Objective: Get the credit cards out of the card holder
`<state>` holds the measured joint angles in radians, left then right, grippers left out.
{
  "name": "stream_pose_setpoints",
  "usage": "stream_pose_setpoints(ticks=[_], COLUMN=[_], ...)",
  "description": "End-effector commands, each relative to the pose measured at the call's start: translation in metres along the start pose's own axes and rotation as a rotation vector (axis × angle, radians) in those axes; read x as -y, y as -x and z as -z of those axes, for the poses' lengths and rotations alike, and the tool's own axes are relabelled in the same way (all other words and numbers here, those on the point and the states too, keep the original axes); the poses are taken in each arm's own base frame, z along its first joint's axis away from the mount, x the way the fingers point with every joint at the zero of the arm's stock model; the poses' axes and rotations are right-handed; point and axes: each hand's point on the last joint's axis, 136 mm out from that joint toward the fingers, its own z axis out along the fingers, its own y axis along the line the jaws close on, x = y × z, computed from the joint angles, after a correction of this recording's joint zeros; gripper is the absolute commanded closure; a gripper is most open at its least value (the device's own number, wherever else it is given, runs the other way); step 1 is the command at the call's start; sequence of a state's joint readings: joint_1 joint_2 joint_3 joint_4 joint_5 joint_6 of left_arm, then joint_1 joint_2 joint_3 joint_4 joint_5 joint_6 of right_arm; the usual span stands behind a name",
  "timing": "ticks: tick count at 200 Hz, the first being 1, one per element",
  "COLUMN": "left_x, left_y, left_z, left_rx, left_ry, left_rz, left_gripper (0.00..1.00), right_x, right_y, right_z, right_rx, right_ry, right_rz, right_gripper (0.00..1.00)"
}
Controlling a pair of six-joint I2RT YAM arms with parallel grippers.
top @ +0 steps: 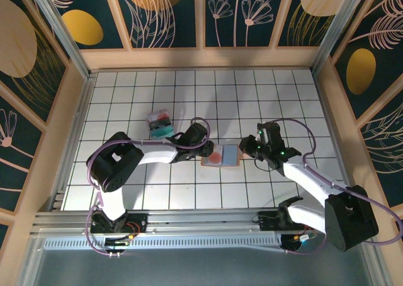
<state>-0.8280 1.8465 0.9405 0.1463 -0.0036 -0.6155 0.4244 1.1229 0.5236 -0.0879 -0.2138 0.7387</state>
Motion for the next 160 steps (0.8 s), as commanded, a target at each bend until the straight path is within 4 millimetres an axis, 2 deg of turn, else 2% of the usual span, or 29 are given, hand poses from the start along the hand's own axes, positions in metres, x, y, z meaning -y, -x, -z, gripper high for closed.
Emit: stream_pose_setpoints(ticks=[1, 29, 61, 107, 160], left_x=[0.008, -0.001, -0.010, -0.007, -0.002], left_y=[0.010, 0.008, 0.004, -0.004, -0.013], left_z=[0.007, 0.023, 0.030, 0.021, 0.013], left_rx=[0.033, 0.052, 0.048, 0.016, -0.012], left_ry=[-0.017, 0.013, 0.051, 0.029, -0.002], left_rz=[-0.009, 0.042, 0.069, 0.054, 0.053], left_gripper=[0.65, 0.56, 0.57, 0.65, 0.76], right_x=[-0.007, -0.020, -0.035, -0.040, -0.035], right_y=[0.003, -0.008, -0.020, -0.032, -0.045], right_z=[-0.003, -0.015, -0.031, -0.045, -0.058], right_rx=[0.009, -0.038, -0.108, -0.176, -0.242], right_ry=[-0.046, -0.031, 0.049, 0.100, 0.108], right_rz=[0.034, 0.058, 0.050, 0.036, 0.038], right_gripper=[0.87, 0.80, 0.76, 0.74, 0.75])
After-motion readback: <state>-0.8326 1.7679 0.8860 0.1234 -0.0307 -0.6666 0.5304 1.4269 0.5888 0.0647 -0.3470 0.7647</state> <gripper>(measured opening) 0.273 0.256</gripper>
